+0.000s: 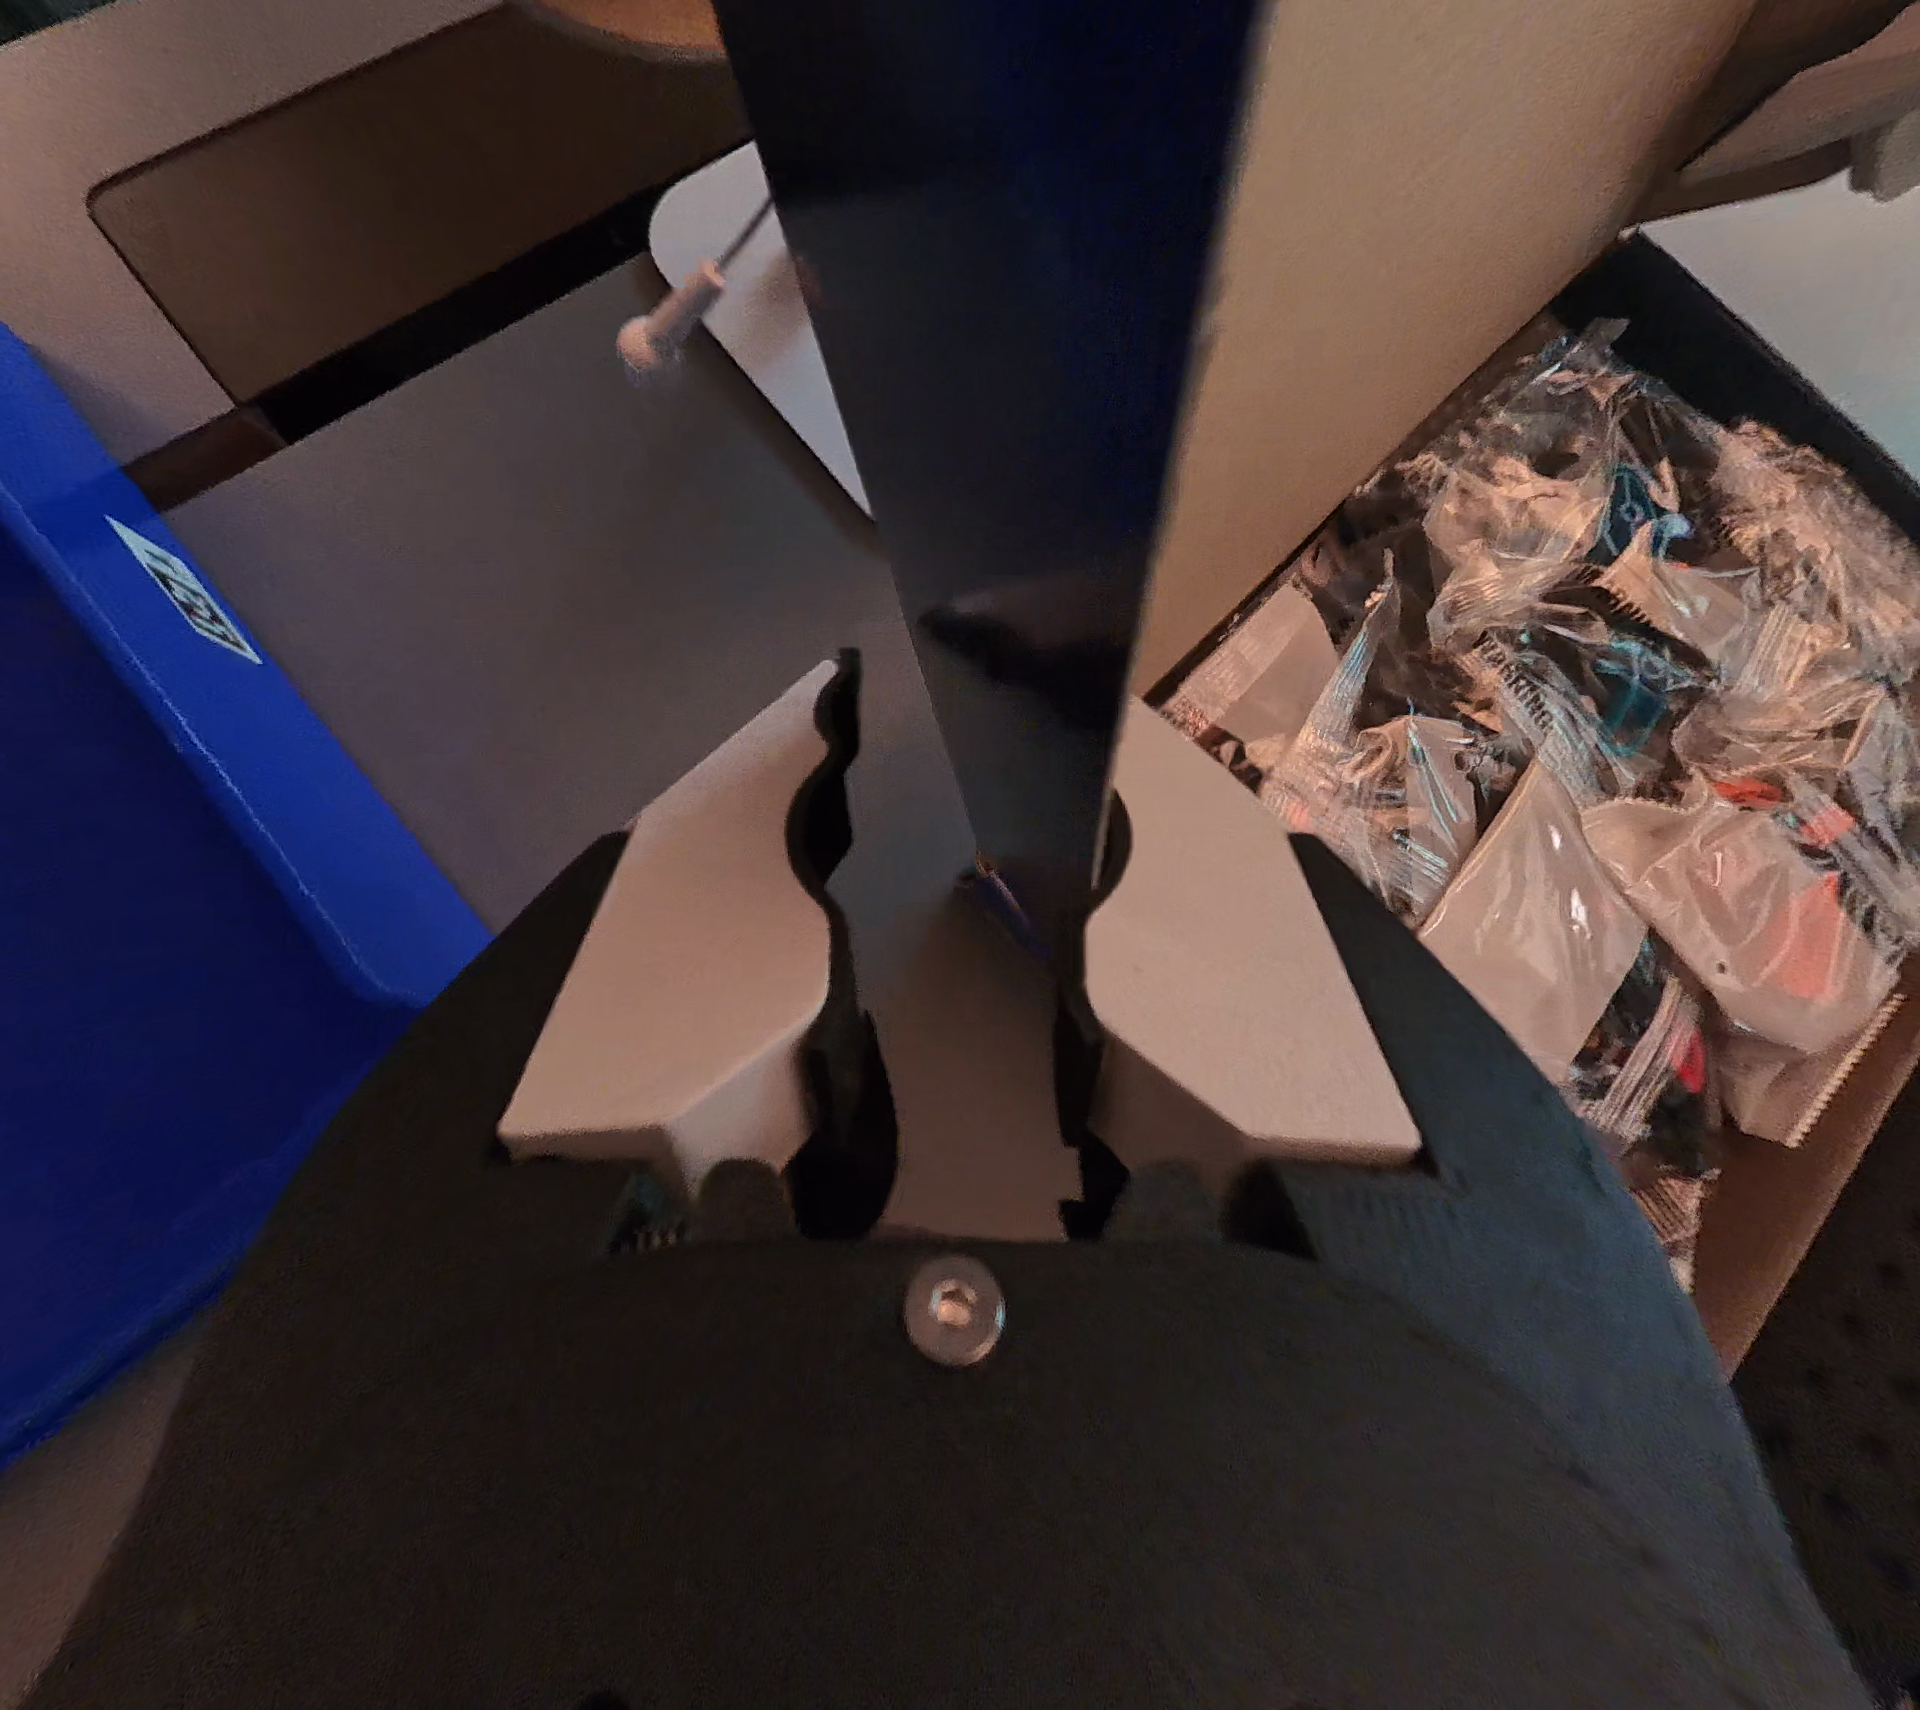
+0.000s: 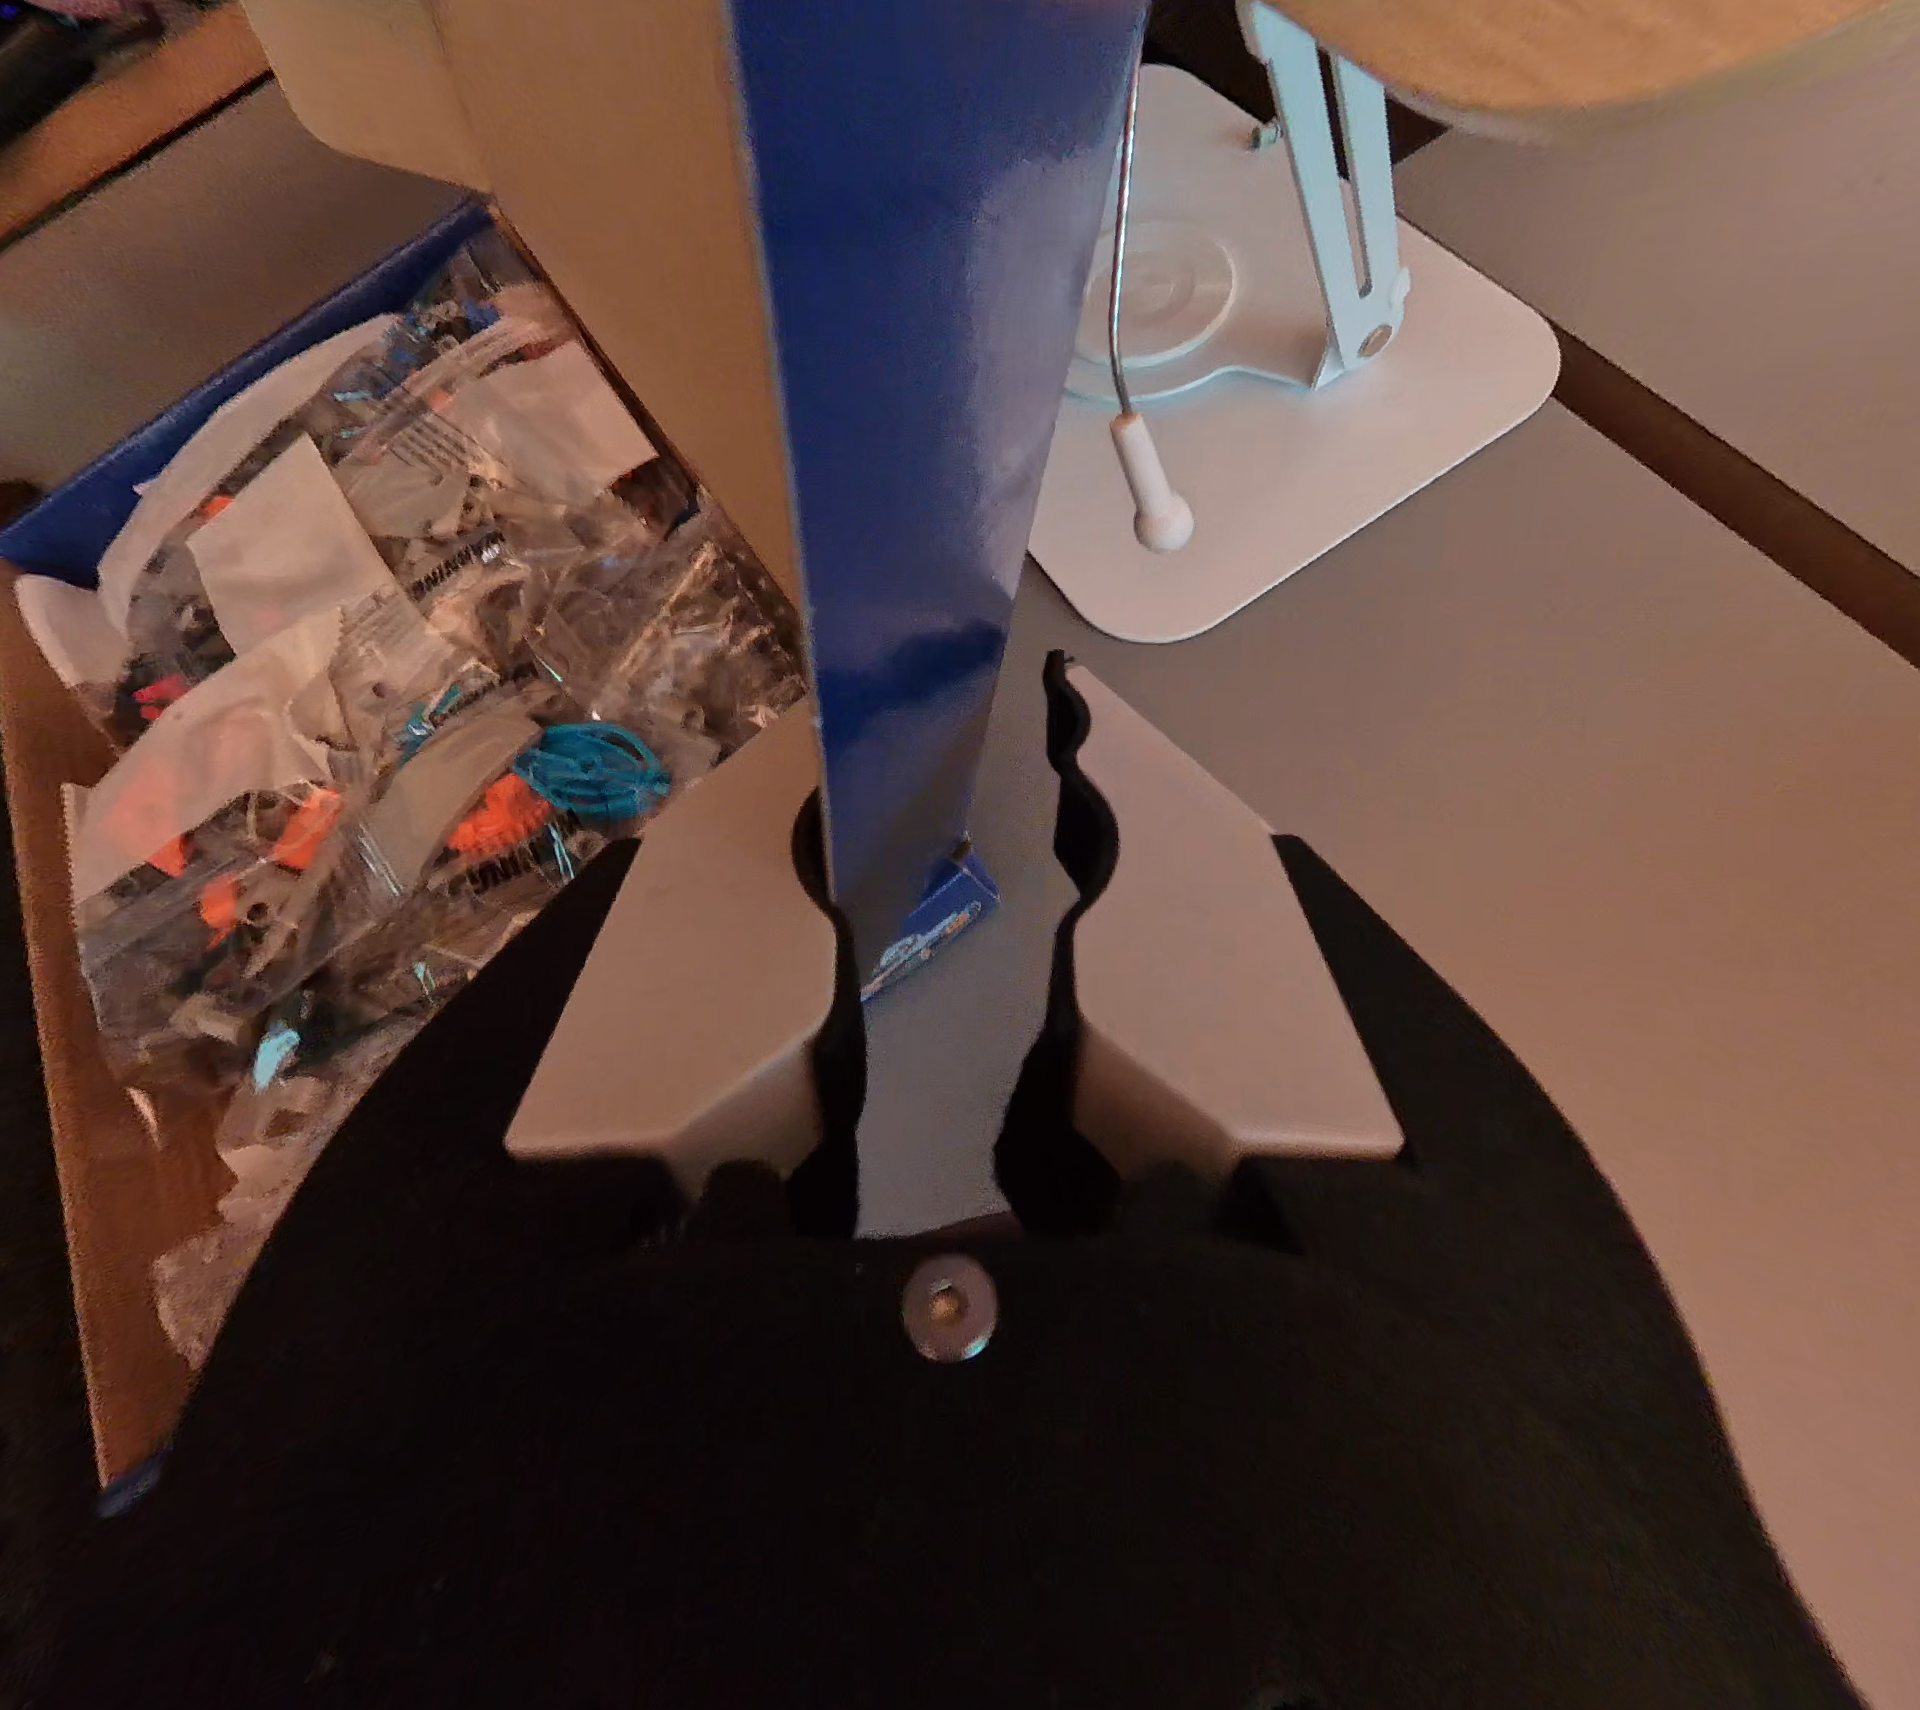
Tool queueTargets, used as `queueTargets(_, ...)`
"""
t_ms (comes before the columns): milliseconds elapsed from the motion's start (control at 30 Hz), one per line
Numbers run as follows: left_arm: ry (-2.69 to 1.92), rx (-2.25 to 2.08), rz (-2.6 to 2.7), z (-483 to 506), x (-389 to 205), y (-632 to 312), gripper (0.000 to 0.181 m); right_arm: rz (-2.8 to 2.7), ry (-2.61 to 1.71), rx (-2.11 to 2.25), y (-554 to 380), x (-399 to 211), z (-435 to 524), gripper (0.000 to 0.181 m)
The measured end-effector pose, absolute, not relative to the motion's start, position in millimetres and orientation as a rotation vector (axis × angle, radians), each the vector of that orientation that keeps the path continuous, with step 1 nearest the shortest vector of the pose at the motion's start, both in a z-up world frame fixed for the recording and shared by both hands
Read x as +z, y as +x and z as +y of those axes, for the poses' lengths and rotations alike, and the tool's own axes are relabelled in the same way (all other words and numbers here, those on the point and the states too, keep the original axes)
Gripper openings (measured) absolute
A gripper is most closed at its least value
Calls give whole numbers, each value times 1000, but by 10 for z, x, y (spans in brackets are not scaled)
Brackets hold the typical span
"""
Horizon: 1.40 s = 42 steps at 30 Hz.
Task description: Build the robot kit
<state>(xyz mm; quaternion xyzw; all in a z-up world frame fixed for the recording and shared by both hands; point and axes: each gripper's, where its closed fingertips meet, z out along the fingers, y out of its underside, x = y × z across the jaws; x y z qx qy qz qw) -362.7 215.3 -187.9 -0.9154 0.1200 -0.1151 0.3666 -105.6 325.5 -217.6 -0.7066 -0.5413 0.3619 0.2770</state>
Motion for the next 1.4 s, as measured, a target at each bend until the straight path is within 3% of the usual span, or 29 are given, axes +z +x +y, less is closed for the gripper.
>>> queueTargets(300,-2273,-54,308,1704,-1540,-3724,73,-1482,-1784,599,-561,-1965,3170,57)
queueTargets(400,-2200,16,347,1575,-1358,-3630,78,-1504,-1734,537,-371,-1763,2951,54)
queueTargets(533,-2105,68,310,1578,-1124,-3543,64,-1613,-1680,469,-228,-1640,2502,38)
queueTargets(667,-1965,71,276,1731,-836,-3451,35,-1722,-1579,613,-323,-1552,1893,40)
queueTargets(733,-1931,108,229,1883,-755,-3502,30,-1758,-1570,646,-481,-1629,1732,49)
queueTargets(800,-1927,119,194,2044,-748,-3516,29,-1739,-1600,589,-651,-1770,1800,75)
queueTargets(1067,-1920,110,43,2472,-853,-3679,30,-1851,-1835,567,-1173,-2582,1965,88)
queueTargets(1300,-1908,209,82,2385,-832,-3649,32,-1874,-1825,728,-1212,-2590,1873,61)
queueTargets(1333,-1906,170,65,2385,-840,-3647,31,-1871,-1803,757,-1224,-2548,1836,38)
queueTargets(1400,-1903,141,42,2378,-837,-3665,34,-1858,-1772,761,-1232,-2495,1819,22)
